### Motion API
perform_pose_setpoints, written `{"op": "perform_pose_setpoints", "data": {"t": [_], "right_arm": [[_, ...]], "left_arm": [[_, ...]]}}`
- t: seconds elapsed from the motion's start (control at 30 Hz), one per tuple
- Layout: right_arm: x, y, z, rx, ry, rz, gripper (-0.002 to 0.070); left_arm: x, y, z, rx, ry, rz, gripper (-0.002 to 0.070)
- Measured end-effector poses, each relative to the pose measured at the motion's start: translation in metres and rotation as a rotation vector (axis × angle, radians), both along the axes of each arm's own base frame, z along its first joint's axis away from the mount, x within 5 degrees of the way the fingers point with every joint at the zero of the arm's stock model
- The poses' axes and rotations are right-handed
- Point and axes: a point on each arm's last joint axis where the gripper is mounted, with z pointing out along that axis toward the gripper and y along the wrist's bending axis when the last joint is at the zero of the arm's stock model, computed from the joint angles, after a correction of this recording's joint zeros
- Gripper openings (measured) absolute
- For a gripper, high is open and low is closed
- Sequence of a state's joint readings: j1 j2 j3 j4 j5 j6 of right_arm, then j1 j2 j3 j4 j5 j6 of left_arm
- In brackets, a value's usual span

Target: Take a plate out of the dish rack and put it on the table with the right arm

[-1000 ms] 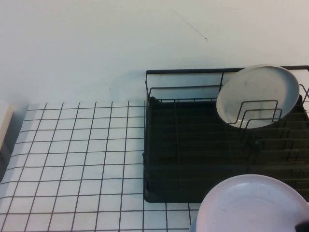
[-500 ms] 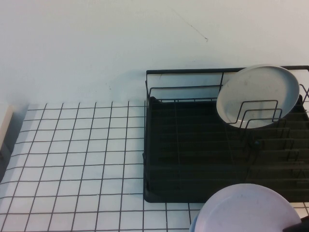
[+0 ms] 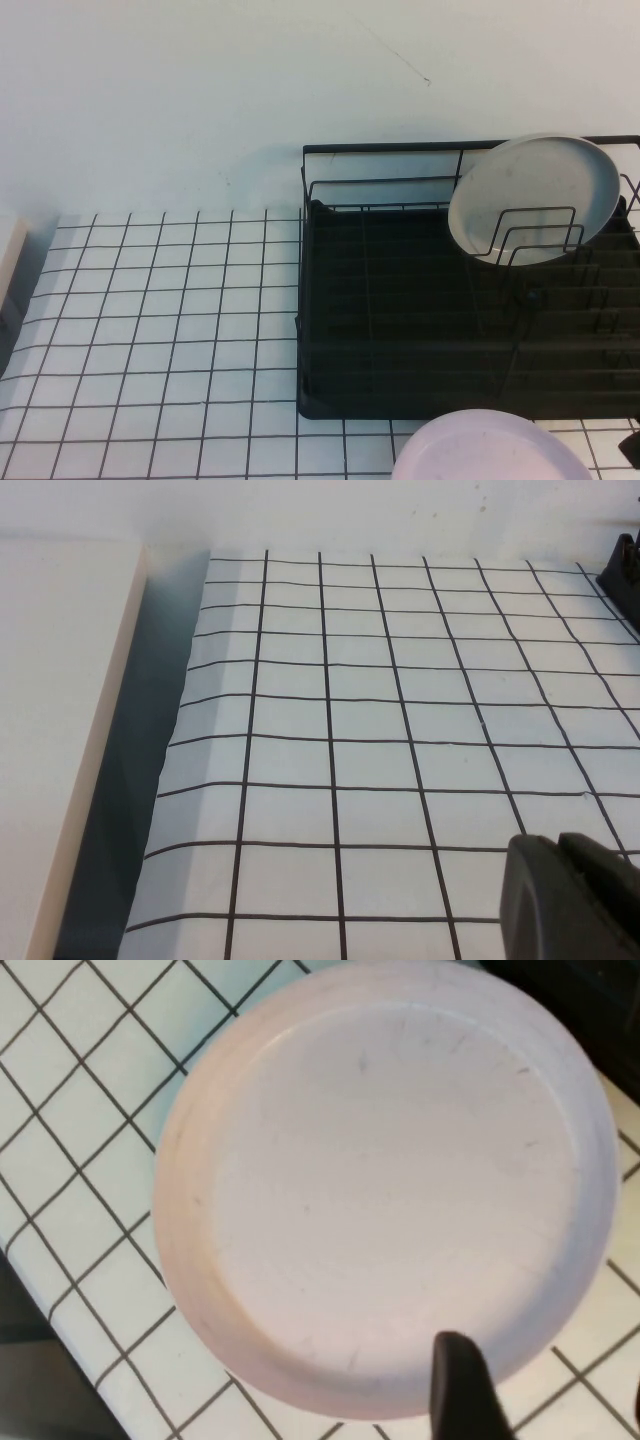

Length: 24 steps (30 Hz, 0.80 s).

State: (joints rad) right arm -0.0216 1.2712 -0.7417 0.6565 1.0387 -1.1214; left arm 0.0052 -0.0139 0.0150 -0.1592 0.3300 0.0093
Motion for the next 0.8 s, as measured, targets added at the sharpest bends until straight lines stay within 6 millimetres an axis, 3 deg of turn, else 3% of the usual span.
{"op": "perform_pose_setpoints", "data": {"t": [0.13,0.37,0.53,0.8], "right_arm": [[0.007,-0.003,0.026,-0.033,0.020,-0.011,0.0291],[0.003,-0.002,0.055,-0.019,-0.023,-0.010,0.0059],[-0.025,0.000,0.080,-0.014,-0.154,-0.002,0.0007],[-0.100,0.010,0.131,0.112,-0.493,-0.014,-0.0002]], "left_arm": [[0.000,0.000,0.000,0.000,0.000,0.000,-0.0003],[0.000,0.000,0.000,0.000,0.000,0.000,-0.0003],[0.000,0.000,0.000,0.000,0.000,0.000,-0.0003],[0.000,0.000,0.000,0.000,0.000,0.000,-0.0003]]}}
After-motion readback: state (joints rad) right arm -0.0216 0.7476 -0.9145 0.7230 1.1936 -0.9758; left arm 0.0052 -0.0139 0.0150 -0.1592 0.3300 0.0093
